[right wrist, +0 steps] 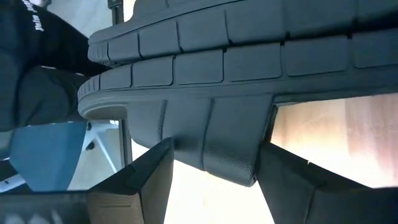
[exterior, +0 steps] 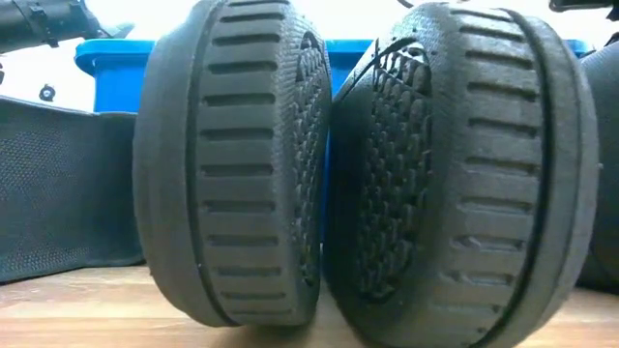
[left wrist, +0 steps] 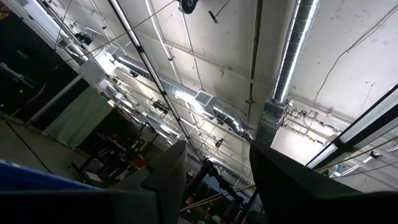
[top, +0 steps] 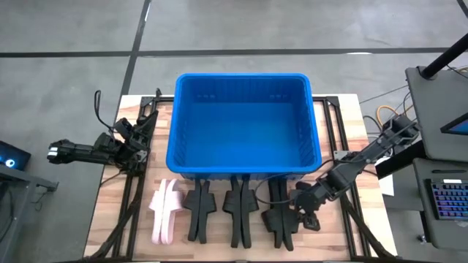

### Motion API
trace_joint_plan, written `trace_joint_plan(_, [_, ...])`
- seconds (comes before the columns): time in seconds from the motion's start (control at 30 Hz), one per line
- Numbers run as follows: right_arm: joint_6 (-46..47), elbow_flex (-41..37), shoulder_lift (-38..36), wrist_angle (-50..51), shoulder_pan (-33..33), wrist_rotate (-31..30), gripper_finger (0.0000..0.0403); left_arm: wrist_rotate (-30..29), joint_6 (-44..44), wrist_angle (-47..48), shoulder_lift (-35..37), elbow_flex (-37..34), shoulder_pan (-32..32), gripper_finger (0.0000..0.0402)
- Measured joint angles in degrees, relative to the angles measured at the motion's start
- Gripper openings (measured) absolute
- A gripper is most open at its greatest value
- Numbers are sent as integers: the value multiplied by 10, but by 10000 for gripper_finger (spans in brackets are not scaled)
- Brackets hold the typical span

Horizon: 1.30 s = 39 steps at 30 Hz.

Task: Pick and place slides into bin
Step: Put the black slide into the bin

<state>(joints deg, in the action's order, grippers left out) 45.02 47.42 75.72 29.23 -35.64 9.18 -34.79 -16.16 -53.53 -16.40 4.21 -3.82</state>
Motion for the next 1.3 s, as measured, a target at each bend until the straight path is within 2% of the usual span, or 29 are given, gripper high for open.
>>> trace_joint_plan(0.23, [-5, 0, 13, -10, -1, 7, 204, 0, 0, 0, 0, 0, 0, 162])
trace_joint_plan(0.37, [-5, 0, 13, -10, -1, 6, 188, 0, 0, 0, 0, 0, 0, 162])
trace_joint_plan(0.77, [-16, 0, 12, -12, -1, 7, 60, 0, 0, 0, 0, 0, 0, 162])
trace_joint_plan(0.93, [-18, 0, 12, -12, -1, 15, 25, 0, 0, 0, 0, 0, 0, 162])
trace_joint_plan(1.3, [-16, -1, 7, -11, -1, 33, 13, 0, 0, 0, 0, 0, 0, 162])
